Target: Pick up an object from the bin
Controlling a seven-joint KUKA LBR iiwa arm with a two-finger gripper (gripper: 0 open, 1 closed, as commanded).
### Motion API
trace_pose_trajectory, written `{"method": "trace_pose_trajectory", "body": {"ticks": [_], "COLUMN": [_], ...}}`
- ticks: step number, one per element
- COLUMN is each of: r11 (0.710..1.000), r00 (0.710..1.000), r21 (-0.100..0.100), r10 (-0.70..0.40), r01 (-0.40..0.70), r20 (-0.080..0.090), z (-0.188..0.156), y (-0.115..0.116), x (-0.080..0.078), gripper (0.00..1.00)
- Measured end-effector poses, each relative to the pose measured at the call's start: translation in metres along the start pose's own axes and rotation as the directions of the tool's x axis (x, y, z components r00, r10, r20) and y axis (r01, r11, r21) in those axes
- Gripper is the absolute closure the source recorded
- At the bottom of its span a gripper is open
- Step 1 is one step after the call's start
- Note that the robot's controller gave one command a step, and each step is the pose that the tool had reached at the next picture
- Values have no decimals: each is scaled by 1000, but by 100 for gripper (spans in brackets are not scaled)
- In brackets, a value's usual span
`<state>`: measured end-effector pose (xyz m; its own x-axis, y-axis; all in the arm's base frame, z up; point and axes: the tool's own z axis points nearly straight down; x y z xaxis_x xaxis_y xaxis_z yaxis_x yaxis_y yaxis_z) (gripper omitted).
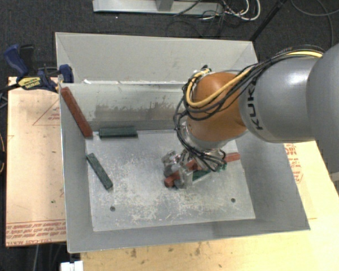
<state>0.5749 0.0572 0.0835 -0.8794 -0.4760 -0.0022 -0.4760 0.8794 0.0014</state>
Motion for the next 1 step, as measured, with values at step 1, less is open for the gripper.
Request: {"method": "trace_pose_trajectory", "body": {"ticks": [1], "r11": [1000], "r00": [1000], "r21": [0], "r10": [0], "r01": [0], "r20": [0], "z": [0], "y": [0], "x": [0], "gripper": [100]}}
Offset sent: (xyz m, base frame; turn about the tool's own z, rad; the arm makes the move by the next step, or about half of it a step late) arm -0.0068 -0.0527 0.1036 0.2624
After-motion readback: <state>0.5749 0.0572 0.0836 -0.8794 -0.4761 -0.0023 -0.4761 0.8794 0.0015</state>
